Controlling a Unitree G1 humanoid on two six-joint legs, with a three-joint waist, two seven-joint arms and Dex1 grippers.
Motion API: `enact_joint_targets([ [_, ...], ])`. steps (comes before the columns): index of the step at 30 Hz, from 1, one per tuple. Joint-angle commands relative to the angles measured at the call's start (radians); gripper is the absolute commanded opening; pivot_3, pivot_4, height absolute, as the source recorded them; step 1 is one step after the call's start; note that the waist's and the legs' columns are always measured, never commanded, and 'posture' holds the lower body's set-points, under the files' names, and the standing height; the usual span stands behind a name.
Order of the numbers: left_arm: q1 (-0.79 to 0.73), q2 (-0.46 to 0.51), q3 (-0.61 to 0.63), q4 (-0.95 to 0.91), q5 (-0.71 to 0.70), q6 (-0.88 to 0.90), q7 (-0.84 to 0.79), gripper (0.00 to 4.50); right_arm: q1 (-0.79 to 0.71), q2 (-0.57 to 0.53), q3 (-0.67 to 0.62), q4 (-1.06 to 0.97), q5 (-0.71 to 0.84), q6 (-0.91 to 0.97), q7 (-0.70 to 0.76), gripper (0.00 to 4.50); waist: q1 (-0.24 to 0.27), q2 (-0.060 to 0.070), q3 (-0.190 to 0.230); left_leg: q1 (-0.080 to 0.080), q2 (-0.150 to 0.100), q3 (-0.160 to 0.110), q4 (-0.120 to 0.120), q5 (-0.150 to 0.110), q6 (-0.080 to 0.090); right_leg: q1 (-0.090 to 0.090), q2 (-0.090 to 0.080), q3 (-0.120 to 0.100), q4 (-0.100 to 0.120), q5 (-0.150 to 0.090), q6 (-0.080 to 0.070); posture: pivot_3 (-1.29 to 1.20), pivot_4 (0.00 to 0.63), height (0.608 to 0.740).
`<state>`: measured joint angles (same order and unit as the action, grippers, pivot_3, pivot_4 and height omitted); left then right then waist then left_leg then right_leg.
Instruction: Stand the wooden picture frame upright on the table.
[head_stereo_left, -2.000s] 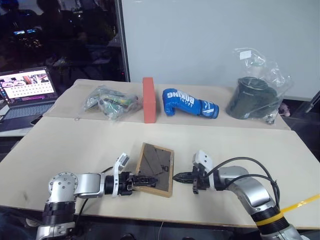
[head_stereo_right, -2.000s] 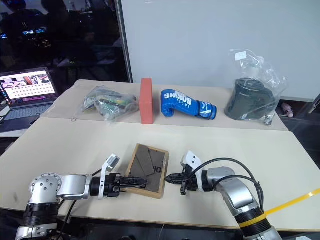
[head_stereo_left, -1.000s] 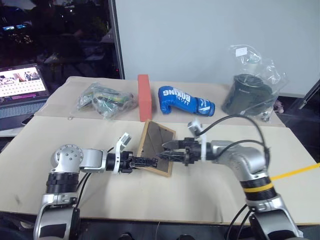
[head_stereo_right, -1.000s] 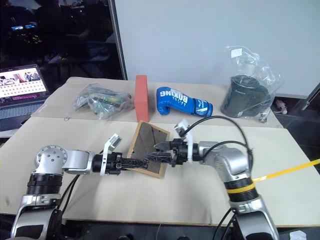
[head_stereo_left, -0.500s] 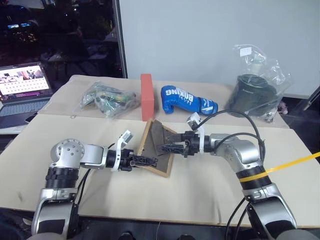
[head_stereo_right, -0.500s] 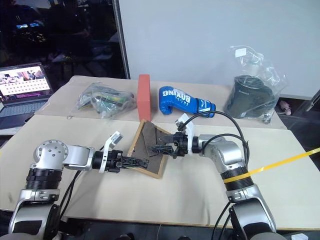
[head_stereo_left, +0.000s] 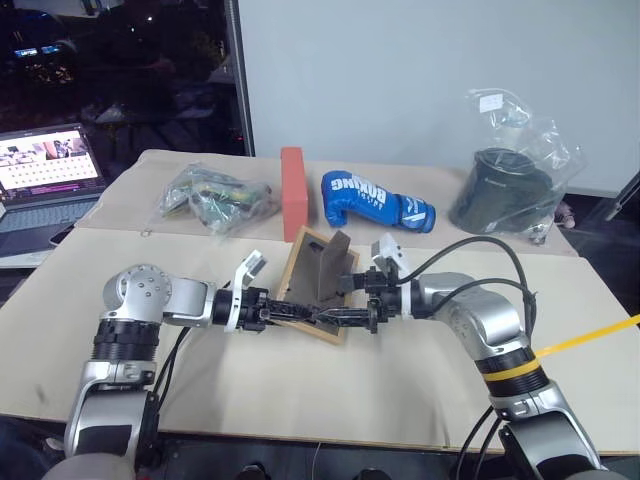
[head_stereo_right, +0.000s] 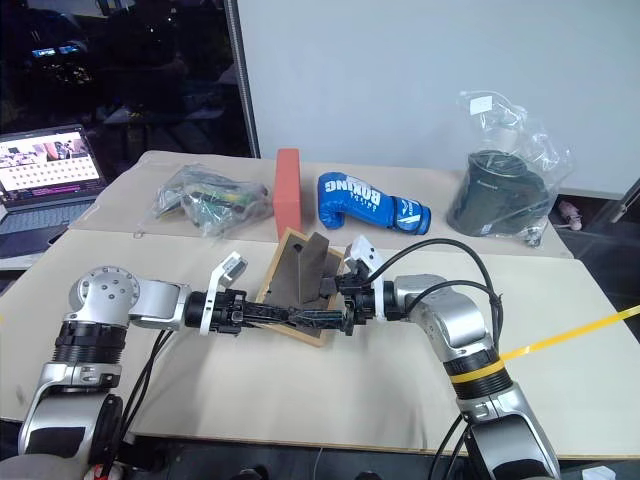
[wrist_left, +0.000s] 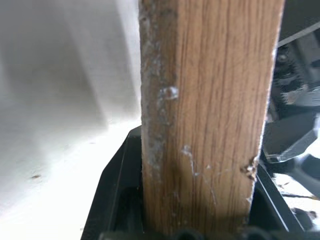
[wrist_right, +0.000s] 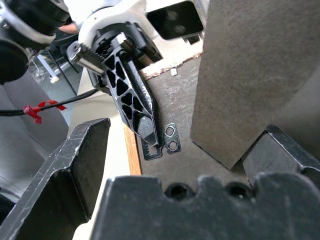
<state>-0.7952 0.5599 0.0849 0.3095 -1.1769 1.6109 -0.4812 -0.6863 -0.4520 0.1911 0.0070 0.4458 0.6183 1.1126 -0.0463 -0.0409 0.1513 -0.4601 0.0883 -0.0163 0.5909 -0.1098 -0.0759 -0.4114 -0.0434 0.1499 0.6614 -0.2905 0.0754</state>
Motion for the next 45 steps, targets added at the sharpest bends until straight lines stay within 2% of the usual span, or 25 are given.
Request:
enact_joint_targets([
  [1, -0.060, 0.005, -0.007, 0.033, -0.126, 0.004, -0.042, 1.17, 0.003, -0.016, 0.023, -0.063, -0.015, -0.087, 0.056, 4.49, 0.000, 0.000, 0.000, 0.000, 0.000, 0.000, 0.000, 0.000, 0.000, 0.000, 0.000, 0.000, 0.000, 0.000, 0.000, 0.00, 0.150, 0.736],
  [4, -0.113, 0.020, -0.008, 0.151, -0.257, 0.004, -0.041, 1.17, 0.008, -0.049, 0.027, -0.101, -0.066, -0.207, 0.085, 4.49, 0.002, 0.000, 0.001, 0.000, 0.000, -0.001, 0.000, 0.000, 0.000, 0.000, 0.000, -0.001, 0.000, 0.000, 0.000, 0.00, 0.150, 0.736],
  [7, -0.157, 0.036, -0.016, 0.184, -0.352, 0.004, -0.029, 1.17, -0.003, -0.083, 0.023, -0.122, -0.084, -0.243, 0.102, 4.49, 0.002, 0.000, 0.002, -0.001, 0.000, -0.002, 0.000, 0.000, 0.000, 0.000, 0.000, -0.001, 0.000, -0.003, 0.004, 0.00, 0.150, 0.736],
  [13, -0.166, 0.057, -0.055, 0.180, -0.403, 0.004, 0.007, 1.17, -0.015, -0.196, -0.006, -0.040, -0.147, -0.345, 0.155, 4.49, 0.003, 0.000, 0.002, -0.001, -0.001, -0.003, 0.000, 0.000, 0.000, 0.000, 0.000, -0.002, 0.000, -0.003, 0.004, 0.00, 0.150, 0.736],
  [19, -0.170, 0.058, -0.055, 0.193, -0.417, 0.004, 0.045, 1.17, 0.046, -0.351, -0.079, 0.095, -0.191, -0.502, 0.204, 4.49, 0.008, -0.001, 0.004, -0.001, -0.002, -0.003, 0.000, 0.000, -0.001, 0.001, -0.001, -0.002, -0.001, -0.003, 0.004, 0.00, 0.150, 0.736],
  [22, -0.176, 0.063, -0.058, 0.207, -0.452, 0.004, 0.047, 1.17, 0.065, -0.370, -0.110, 0.154, -0.218, -0.599, 0.176, 4.49, 0.009, -0.001, 0.004, -0.001, -0.002, -0.004, 0.000, 0.000, -0.001, 0.002, -0.002, -0.003, -0.002, -0.003, 0.003, 0.00, 0.150, 0.736],
  [25, -0.178, 0.062, -0.071, 0.237, -0.506, 0.004, 0.047, 1.17, 0.049, -0.315, -0.144, 0.250, -0.313, -0.821, -0.001, 4.49, -0.002, 0.001, 0.005, 0.000, -0.002, -0.004, 0.000, 0.000, -0.001, 0.002, -0.001, -0.003, -0.001, -0.003, 0.004, 0.00, 0.150, 0.736],
  [29, -0.189, 0.023, -0.073, 0.332, -0.542, 0.004, 0.102, 1.17, 0.037, -0.307, -0.118, 0.404, -0.670, -1.280, -0.402, 4.49, -0.001, 0.001, 0.006, 0.001, -0.003, -0.006, 0.000, 0.001, -0.001, 0.002, -0.001, -0.003, 0.001, -0.003, 0.004, 0.00, 0.150, 0.736],
  [31, -0.198, 0.013, -0.083, 0.349, -0.568, 0.004, 0.128, 1.17, 0.029, -0.317, -0.131, 0.449, -0.798, -1.408, -0.585, 4.49, 0.002, 0.001, 0.006, 0.000, -0.004, -0.007, 0.000, 0.002, -0.001, 0.002, -0.002, -0.003, 0.001, -0.003, 0.004, 0.00, 0.150, 0.736],
  [34, -0.190, 0.013, -0.105, 0.335, -0.618, 0.004, 0.156, 1.17, 0.022, -0.324, -0.148, 0.444, -0.961, -1.493, -0.815, 4.49, 0.004, 0.002, 0.007, 0.000, -0.005, -0.007, 0.000, 0.002, -0.002, 0.002, -0.002, -0.003, 0.000, -0.002, 0.003, 0.00, 0.150, 0.736],
  [37, -0.171, 0.008, -0.111, 0.343, -0.640, 0.004, 0.190, 1.17, 0.029, -0.312, -0.133, 0.419, -1.044, -1.530, -0.941, 4.49, 0.002, 0.002, 0.007, 0.000, -0.005, -0.007, -0.001, 0.002, -0.002, 0.002, -0.002, -0.003, 0.001, 0.000, -0.001, 0.00, 0.150, 0.736],
  [45, -0.149, -0.010, -0.117, 0.337, -0.703, 0.004, 0.253, 1.17, -0.007, -0.268, -0.069, 0.376, -1.168, -1.530, -1.094, 4.49, 0.000, 0.002, 0.007, 0.001, -0.005, -0.008, 0.001, 0.003, -0.002, 0.005, -0.002, -0.004, 0.002, 0.000, -0.001, 0.00, 0.150, 0.736],
])
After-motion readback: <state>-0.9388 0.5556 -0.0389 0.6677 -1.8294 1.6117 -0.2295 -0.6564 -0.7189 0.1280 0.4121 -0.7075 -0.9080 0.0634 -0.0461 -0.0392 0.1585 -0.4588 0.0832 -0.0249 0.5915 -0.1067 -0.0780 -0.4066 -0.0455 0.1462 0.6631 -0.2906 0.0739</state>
